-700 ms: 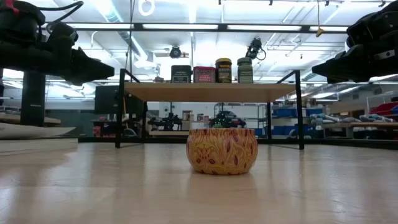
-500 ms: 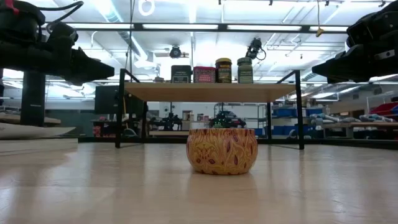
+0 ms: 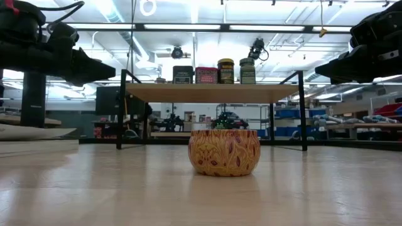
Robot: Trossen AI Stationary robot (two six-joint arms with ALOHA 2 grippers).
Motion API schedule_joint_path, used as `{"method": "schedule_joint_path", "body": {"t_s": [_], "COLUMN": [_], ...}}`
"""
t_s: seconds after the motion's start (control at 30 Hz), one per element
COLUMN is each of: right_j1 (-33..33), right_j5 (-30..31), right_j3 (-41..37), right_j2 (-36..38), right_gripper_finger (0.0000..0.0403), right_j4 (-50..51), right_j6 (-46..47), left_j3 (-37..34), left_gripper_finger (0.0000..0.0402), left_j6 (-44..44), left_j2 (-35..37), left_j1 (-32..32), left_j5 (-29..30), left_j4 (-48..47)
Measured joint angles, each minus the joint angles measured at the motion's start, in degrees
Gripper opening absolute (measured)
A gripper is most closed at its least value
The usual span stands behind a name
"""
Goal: Shelf spices
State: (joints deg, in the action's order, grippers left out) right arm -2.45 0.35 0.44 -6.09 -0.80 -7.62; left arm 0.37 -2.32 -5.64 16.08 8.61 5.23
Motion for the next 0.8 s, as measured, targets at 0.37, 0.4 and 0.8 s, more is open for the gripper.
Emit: {"method": "schedule_joint_path", "body": {"t_s": [0.37,0.4,0.8], "right_j1": [0.0,0.0,0.0], "right_j5": [0.0,0.0,0.1], "right_j3": [0.0,0.0,0.0], "right_j2": [0.0,0.0,0.0], "right_gripper_finger": [0.0008,0.0008,0.0008], "right_j4": [0.0,0.0,-0.6], "right_j6": [0.0,0.0,0.0], "left_j3": [1.0,1.5,20.5], "left_gripper_finger": [0.0186,0.0186,0.0186], "left_j6": [25.5,26.7,28.1], "left_j2": [-0.2,-0.3,-14.9], "left_j1": [0.0,0.0,-0.1], "left_j5": [-3.4,-5.7,-18.6], "left_j4": [17.7,21.2,23.7]}}
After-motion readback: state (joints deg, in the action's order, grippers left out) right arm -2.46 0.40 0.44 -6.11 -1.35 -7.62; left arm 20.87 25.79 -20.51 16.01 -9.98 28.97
